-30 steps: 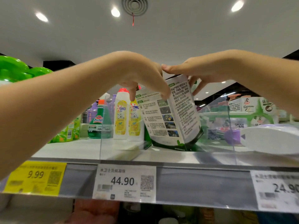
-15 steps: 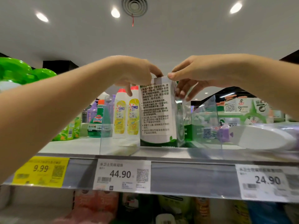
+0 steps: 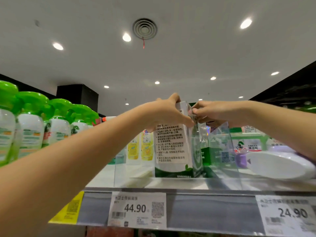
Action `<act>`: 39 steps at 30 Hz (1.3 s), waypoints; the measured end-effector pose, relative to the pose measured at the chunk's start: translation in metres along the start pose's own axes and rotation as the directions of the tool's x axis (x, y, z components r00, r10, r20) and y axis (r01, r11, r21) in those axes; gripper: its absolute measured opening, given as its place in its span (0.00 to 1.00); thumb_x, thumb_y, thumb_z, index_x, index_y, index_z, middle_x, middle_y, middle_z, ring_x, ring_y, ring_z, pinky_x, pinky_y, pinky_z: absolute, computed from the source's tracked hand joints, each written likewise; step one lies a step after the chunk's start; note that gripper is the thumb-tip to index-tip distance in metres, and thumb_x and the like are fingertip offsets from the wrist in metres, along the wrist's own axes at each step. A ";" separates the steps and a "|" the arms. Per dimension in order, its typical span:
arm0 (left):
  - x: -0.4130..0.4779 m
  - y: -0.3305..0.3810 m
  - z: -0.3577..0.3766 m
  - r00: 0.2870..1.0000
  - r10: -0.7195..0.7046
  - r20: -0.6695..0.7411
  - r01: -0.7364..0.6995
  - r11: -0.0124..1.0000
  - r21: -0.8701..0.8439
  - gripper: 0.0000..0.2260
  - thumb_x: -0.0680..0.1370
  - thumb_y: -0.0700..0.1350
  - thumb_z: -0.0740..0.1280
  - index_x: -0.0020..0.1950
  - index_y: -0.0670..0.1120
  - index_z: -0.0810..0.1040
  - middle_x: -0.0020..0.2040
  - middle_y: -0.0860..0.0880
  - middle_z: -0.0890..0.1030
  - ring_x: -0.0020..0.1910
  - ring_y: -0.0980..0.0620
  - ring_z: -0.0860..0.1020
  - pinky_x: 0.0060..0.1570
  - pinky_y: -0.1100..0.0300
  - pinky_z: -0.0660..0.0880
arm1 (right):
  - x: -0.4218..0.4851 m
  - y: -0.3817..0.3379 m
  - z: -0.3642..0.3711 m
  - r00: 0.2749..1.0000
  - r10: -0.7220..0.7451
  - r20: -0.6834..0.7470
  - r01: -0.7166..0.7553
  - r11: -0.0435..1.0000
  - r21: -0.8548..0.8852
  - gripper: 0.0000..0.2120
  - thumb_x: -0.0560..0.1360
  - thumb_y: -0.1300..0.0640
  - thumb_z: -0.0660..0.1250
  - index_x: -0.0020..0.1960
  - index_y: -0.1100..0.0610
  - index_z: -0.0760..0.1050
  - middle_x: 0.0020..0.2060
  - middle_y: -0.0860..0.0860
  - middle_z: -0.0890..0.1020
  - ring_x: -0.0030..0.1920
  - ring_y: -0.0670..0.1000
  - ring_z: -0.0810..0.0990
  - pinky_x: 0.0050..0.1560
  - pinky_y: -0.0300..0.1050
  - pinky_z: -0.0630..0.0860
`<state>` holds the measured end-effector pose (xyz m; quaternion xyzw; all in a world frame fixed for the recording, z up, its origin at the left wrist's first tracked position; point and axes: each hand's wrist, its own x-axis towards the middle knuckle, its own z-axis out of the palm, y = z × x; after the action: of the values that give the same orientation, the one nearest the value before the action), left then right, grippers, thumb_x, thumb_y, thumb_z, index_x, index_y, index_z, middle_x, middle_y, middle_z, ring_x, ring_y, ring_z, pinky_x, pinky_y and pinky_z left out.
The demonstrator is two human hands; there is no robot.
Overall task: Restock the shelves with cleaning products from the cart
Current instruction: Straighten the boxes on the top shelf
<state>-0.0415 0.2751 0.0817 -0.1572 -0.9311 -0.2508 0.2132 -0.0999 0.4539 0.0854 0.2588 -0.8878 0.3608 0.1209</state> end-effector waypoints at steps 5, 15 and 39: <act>-0.005 -0.002 -0.010 0.997 0.032 0.068 -0.018 0.979 -0.201 0.18 0.72 0.42 0.71 0.59 0.53 0.70 0.52 0.43 0.81 0.49 0.41 0.80 0.56 0.37 0.74 | -0.013 -0.003 -0.008 0.997 -0.071 -0.022 0.074 0.983 0.168 0.13 0.79 0.46 0.63 0.48 0.56 0.76 0.34 0.49 0.83 0.36 0.50 0.79 0.39 0.43 0.76; -0.016 -0.001 -0.035 0.995 0.074 0.066 -0.053 0.958 -0.283 0.13 0.76 0.33 0.60 0.52 0.47 0.77 0.53 0.43 0.77 0.47 0.44 0.79 0.50 0.48 0.81 | -0.017 -0.009 -0.017 0.980 -0.190 -0.056 0.198 0.948 0.251 0.18 0.71 0.40 0.67 0.51 0.53 0.77 0.48 0.51 0.82 0.48 0.51 0.81 0.46 0.48 0.79; -0.037 0.010 -0.005 0.930 0.181 -0.320 -0.362 0.597 -0.716 0.24 0.80 0.49 0.62 0.75 0.51 0.58 0.58 0.45 0.79 0.50 0.46 0.83 0.49 0.45 0.80 | -0.046 -0.049 -0.025 0.902 -0.317 -0.293 0.378 0.909 0.177 0.17 0.67 0.39 0.71 0.47 0.50 0.78 0.35 0.45 0.85 0.33 0.46 0.84 0.28 0.36 0.76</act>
<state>-0.0040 0.2738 0.0725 -0.3449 -0.6731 -0.5998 0.2612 -0.0344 0.4589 0.1132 0.3771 -0.7558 0.4640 0.2671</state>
